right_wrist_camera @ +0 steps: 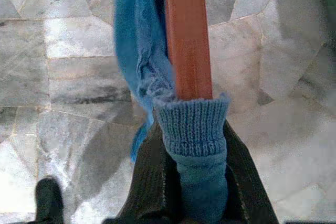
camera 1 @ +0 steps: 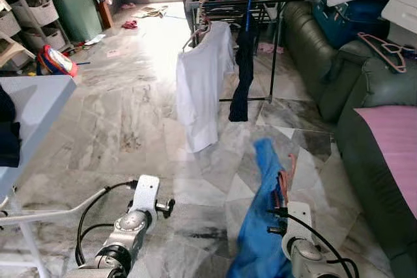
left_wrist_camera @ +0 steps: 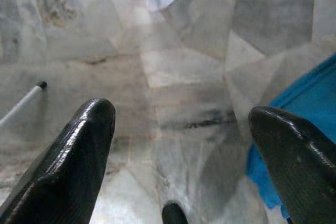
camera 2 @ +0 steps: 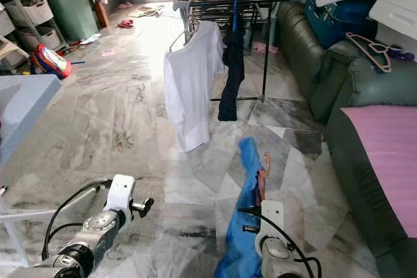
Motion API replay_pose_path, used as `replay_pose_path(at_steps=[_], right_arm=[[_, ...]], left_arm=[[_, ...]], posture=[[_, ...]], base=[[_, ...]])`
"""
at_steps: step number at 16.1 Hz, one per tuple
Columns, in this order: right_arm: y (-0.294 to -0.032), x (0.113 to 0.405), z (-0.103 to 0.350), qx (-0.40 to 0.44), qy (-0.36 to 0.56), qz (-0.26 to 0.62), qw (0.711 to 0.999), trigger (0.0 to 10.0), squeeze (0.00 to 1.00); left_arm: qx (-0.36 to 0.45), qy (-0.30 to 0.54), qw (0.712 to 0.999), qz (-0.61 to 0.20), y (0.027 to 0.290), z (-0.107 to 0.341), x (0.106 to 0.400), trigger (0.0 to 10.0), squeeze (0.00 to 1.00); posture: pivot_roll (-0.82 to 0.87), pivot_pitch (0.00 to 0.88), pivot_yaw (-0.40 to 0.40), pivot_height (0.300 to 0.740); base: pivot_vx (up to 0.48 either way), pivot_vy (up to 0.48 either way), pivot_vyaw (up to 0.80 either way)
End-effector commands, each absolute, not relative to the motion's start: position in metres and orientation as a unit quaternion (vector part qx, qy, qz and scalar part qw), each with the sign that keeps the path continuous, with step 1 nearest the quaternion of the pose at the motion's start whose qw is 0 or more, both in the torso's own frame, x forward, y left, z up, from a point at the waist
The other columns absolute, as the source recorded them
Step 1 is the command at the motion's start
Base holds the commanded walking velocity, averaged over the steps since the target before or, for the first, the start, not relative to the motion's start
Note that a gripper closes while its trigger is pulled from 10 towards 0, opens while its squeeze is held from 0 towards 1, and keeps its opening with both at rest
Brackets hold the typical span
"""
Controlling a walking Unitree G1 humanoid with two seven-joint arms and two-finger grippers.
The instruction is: Hang hanger
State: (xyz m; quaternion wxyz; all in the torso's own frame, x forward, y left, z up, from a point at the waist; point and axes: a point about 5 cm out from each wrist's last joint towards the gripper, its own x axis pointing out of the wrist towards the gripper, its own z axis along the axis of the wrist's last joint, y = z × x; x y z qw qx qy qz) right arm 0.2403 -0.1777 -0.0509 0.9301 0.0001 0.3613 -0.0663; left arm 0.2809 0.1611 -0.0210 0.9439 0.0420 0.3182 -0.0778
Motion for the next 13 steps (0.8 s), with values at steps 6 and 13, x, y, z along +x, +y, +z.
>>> replay_pose_path(at_steps=[6, 13], right_arm=[[-0.201, 0.275, -0.005, -0.103, 0.192, -0.085, 0.972, 10.0, 0.00], [-0.215, 0.264, 0.006, -0.079, 0.138, -0.141, 0.977, 10.0, 0.00]], left_arm=[[0.001, 0.158, 0.979, -0.131, 0.154, 0.034, 0.324, 10.0, 0.00], [-0.058, 0.112, 0.974, -0.188, 0.127, 0.047, 0.328, 10.0, 0.00]], posture=[[-0.05, 0.045, 0.044, 0.740], [-0.08, 0.074, 0.048, 0.740]], base=[[0.000, 0.000, 0.00], [0.317, 0.000, 0.00]])
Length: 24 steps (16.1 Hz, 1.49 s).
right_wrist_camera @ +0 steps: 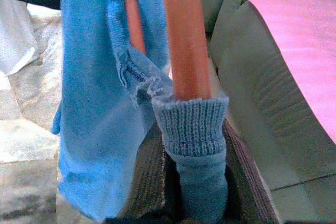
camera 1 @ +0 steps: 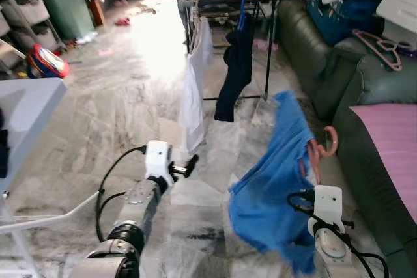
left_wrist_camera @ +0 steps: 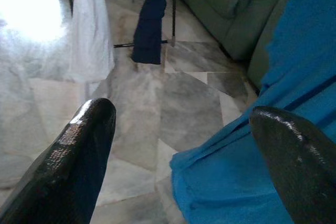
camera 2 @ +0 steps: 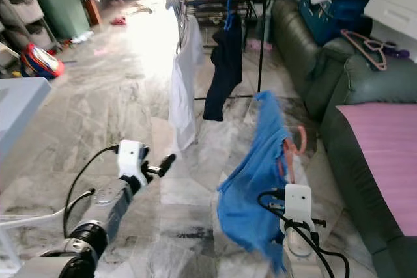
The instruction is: Hang hanger
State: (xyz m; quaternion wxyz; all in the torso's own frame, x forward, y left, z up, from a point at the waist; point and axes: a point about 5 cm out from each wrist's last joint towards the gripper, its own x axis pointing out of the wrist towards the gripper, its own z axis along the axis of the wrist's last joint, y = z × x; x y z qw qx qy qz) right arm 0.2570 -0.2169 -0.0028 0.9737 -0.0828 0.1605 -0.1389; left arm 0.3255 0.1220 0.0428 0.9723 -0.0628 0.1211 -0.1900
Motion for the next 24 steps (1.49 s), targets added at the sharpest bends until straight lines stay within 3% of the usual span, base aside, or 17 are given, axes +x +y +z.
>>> replay_pose_path(at_steps=[1, 15, 24], right_arm=[[-0.212, 0.265, 0.007, -0.081, 0.137, -0.135, 0.978, 10.0, 0.00], [-0.208, 0.270, 0.019, -0.080, 0.128, -0.132, 0.980, 10.0, 0.00], [-0.202, 0.272, 0.023, -0.076, 0.125, -0.124, 0.981, 10.0, 0.00]], left_arm=[[-0.061, 0.109, 0.973, -0.196, 0.124, 0.049, 0.329, 10.0, 0.00], [-0.093, 0.106, 0.967, -0.213, 0.109, 0.050, 0.328, 10.0, 0.00], [-0.092, 0.106, 0.968, -0.207, 0.114, 0.052, 0.330, 10.0, 0.00]], posture=[[-0.08, 0.074, 0.047, 0.740], [-0.10, 0.091, 0.042, 0.740], [-0.10, 0.097, 0.053, 0.740]], base=[[0.412, 0.000, -0.56], [0.412, 0.000, -0.03], [0.407, 0.000, 0.17]])
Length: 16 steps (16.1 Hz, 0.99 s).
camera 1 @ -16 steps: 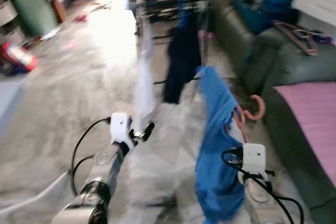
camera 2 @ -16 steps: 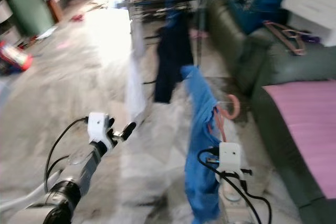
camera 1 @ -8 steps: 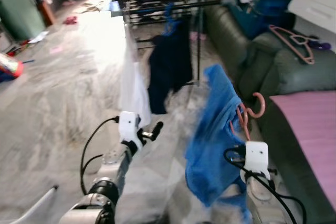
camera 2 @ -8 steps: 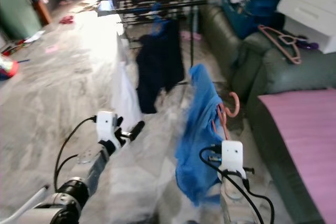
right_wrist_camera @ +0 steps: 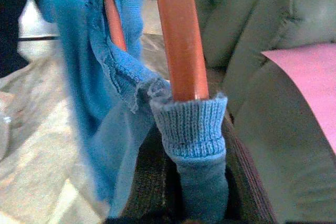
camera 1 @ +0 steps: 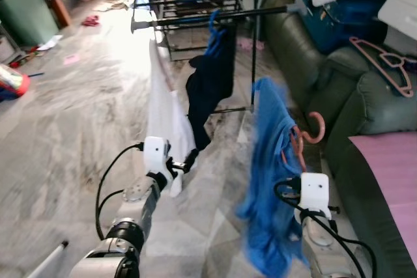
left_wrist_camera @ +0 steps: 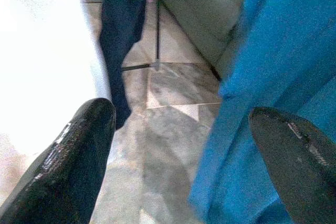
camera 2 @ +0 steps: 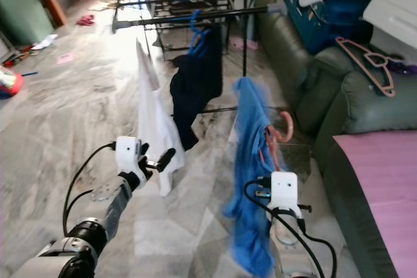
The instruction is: Hang hanger
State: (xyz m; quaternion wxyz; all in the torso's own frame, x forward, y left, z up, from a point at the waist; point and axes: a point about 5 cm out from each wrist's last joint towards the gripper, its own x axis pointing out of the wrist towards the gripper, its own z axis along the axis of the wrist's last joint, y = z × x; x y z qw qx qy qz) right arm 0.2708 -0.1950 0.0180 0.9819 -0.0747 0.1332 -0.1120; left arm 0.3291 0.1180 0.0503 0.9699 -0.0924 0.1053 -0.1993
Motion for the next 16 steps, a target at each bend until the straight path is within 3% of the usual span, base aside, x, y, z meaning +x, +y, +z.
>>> replay_pose_path(at_steps=[1, 6, 12, 16], right_arm=[[-0.2022, 0.2714, 0.0222, -0.076, 0.125, -0.124, 0.981, 10.0, 0.00], [-0.2002, 0.2729, 0.0235, -0.075, 0.123, -0.120, 0.982, 10.0, 0.00], [-0.1999, 0.2720, 0.0229, -0.069, 0.123, -0.124, 0.982, 10.0, 0.00], [-0.2023, 0.2721, 0.0223, -0.065, 0.126, -0.139, 0.980, 10.0, 0.00]], left_arm=[[-0.092, 0.106, 0.968, -0.207, 0.1141, 0.0519, 0.3302, 10.0, 0.00], [-0.091, 0.108, 0.967, -0.211, 0.1115, 0.0527, 0.3311, 10.0, 0.00], [-0.090, 0.110, 0.967, -0.212, 0.1110, 0.0538, 0.3326, 10.0, 0.00], [-0.088, 0.113, 0.965, -0.219, 0.1080, 0.0530, 0.3319, 10.0, 0.00]], posture=[[-0.10, 0.097, 0.054, 0.740], [-0.10, 0.092, 0.061, 0.740], [-0.11, 0.086, 0.070, 0.740], [-0.11, 0.082, 0.073, 0.740]], base=[[0.394, 0.000, 0.00], [0.396, 0.245, 0.00], [0.407, 0.251, 0.58], [0.399, 0.204, 0.00]])
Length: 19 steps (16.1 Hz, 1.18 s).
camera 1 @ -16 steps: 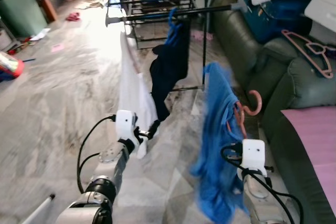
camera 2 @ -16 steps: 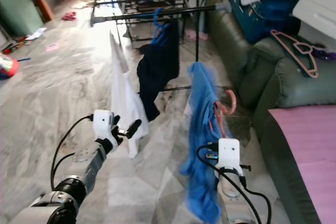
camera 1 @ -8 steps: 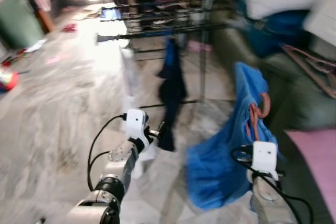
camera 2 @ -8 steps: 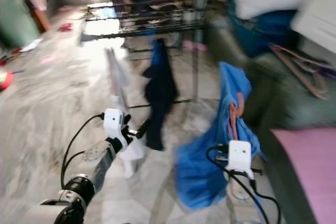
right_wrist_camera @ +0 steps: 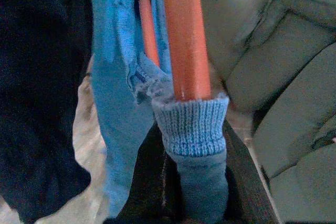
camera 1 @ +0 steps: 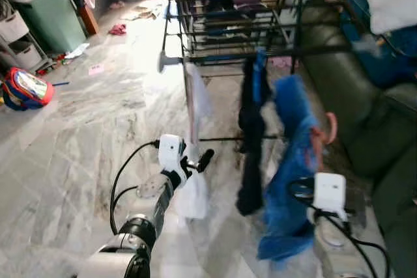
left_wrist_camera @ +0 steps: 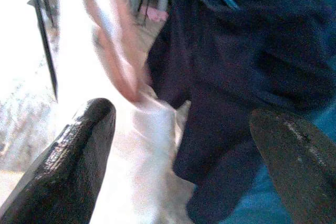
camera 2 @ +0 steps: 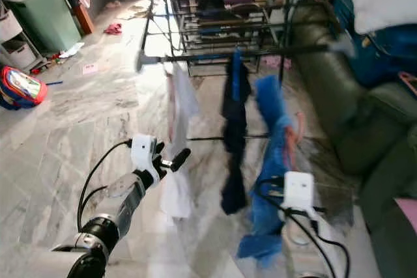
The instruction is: Hang hanger
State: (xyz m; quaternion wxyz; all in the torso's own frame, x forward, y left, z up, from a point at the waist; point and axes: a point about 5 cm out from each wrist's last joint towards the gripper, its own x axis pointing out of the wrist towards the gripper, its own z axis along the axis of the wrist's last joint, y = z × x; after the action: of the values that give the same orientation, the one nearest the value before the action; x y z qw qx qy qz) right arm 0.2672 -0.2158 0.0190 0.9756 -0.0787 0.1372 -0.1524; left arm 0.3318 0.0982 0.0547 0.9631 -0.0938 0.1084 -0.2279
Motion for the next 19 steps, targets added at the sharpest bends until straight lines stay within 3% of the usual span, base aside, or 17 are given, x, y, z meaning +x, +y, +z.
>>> replay_pose_path(at_steps=[1, 6, 9, 19], right_arm=[[-0.202, 0.272, 0.022, -0.062, 0.127, -0.141, 0.980, 10.0, 0.00], [-0.203, 0.274, 0.024, -0.061, 0.123, -0.143, 0.980, 10.0, 0.00], [-0.202, 0.275, 0.026, -0.061, 0.120, -0.144, 0.980, 10.0, 0.00], [-0.199, 0.271, 0.022, -0.064, 0.130, -0.124, 0.982, 10.0, 0.00]], left_arm=[[-0.083, 0.115, 0.965, -0.220, 0.108, 0.052, 0.331, 10.0, 0.00], [-0.079, 0.118, 0.965, -0.219, 0.107, 0.049, 0.329, 10.0, 0.00], [-0.083, 0.123, 0.965, -0.218, 0.105, 0.047, 0.327, 10.0, 0.00], [-0.085, 0.131, 0.965, -0.208, 0.110, 0.039, 0.321, 10.0, 0.00]], posture=[[-0.10, 0.083, 0.072, 0.740], [-0.10, 0.085, 0.067, 0.740], [-0.10, 0.088, 0.069, 0.740], [-0.10, 0.111, 0.064, 0.740]], base=[[0.315, 0.000, 0.00], [0.454, 0.000, -0.73], [0.381, -0.181, 0.00], [0.000, 0.000, 0.00]])
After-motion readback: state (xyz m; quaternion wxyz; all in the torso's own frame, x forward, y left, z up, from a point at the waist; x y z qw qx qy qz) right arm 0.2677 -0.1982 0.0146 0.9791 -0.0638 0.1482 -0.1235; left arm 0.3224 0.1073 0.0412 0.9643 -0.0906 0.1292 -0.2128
